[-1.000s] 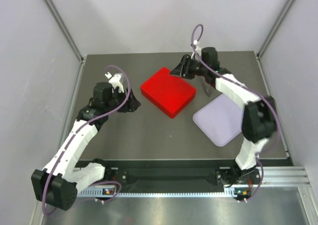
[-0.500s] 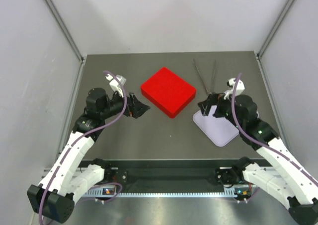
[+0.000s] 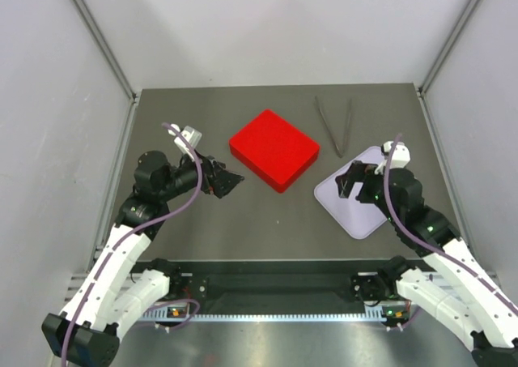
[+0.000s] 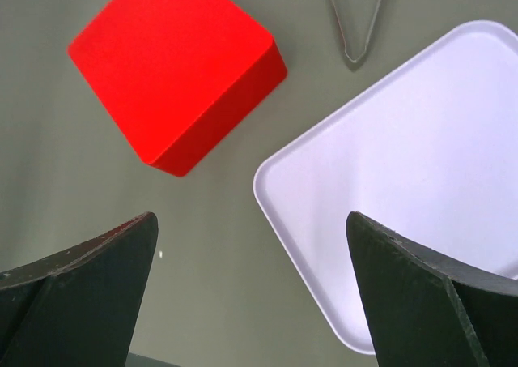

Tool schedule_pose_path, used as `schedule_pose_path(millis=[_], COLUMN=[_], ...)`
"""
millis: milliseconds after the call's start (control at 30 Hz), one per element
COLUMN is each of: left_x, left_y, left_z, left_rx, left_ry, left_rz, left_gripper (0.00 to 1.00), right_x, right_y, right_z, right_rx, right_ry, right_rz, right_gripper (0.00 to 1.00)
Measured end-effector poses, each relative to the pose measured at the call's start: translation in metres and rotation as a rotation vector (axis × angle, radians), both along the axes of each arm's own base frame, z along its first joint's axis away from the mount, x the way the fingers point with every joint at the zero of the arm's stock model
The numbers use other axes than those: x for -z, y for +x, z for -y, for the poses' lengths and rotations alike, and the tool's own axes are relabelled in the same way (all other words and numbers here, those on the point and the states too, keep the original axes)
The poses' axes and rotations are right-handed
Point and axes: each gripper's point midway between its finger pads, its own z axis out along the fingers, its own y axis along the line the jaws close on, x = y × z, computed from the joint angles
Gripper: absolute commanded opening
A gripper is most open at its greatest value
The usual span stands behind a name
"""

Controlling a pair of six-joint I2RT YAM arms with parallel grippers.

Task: Pack the chocolate

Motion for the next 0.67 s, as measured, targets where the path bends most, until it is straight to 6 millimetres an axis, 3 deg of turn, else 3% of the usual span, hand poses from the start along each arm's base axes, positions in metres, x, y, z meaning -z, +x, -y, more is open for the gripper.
schedule_pose_path(millis=[167, 667], left_x=[0.002, 0.002], left_y=[-0.001, -0.001], left_z=[0.001, 0.002], left_rx=[0.003, 0.001], left_ry=[0.001, 0.004], left_rz=[-0.003, -0.001], left_gripper=[0.99, 0.99], right_x=[0.013, 0.012], right_y=[0.003, 0.003], right_z=[-0.002, -0.002], right_rx=[0.0, -0.007], right_ry=[-0.028, -0.037], right_rz=[-0.054, -0.047], right_gripper=[1.0, 1.0])
